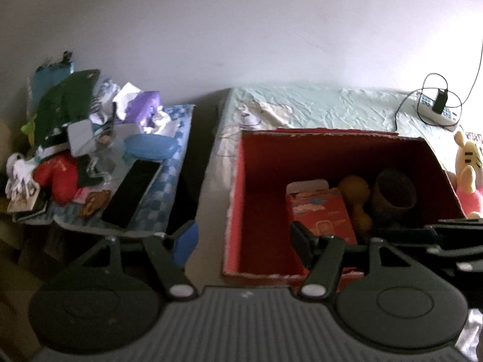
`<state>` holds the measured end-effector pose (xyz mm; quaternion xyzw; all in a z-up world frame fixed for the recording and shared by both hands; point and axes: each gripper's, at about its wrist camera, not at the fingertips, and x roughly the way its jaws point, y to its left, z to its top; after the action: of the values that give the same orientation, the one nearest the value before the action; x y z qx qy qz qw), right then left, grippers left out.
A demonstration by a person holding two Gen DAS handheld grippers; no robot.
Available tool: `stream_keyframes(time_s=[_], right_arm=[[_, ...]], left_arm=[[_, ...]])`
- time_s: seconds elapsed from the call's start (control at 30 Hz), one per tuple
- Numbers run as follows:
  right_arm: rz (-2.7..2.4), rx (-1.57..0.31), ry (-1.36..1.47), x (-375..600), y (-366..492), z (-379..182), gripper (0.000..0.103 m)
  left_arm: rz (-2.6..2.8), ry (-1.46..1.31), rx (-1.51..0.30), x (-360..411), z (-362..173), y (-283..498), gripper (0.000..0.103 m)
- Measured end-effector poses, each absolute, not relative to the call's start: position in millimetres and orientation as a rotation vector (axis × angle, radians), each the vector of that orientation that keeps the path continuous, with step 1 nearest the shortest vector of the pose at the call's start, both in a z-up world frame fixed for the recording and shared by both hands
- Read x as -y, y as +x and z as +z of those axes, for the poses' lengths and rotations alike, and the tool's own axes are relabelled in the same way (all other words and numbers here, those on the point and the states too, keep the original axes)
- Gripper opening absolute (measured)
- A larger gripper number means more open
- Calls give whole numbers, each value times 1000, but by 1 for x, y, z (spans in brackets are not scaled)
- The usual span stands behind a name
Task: Organize objects
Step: 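Withdraw the right tool from the box toward the beige sandal, then grasp the beige sandal with red strap with the right tool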
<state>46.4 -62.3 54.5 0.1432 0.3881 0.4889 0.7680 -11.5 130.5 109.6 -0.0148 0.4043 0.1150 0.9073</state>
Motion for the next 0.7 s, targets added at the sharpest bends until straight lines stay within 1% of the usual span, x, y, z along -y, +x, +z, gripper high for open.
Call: stream_keyframes(time_s=[0.13,0.3,0.5,0.7], right_arm=[[1140,-849,270,54,32,52,37],[1190,-899,197,39,21,41,37],[1134,-1051,124,21,22,10,37],[1064,-1166,159,15,27,-12,37]], left_arm=[[273,-50,-832,-146,108,-27,68],[311,-92,-882,-165,94,-42,68],[313,-116,-971,-178,66,-60,69],[229,-176,-1032,-183,43,-76,71]])
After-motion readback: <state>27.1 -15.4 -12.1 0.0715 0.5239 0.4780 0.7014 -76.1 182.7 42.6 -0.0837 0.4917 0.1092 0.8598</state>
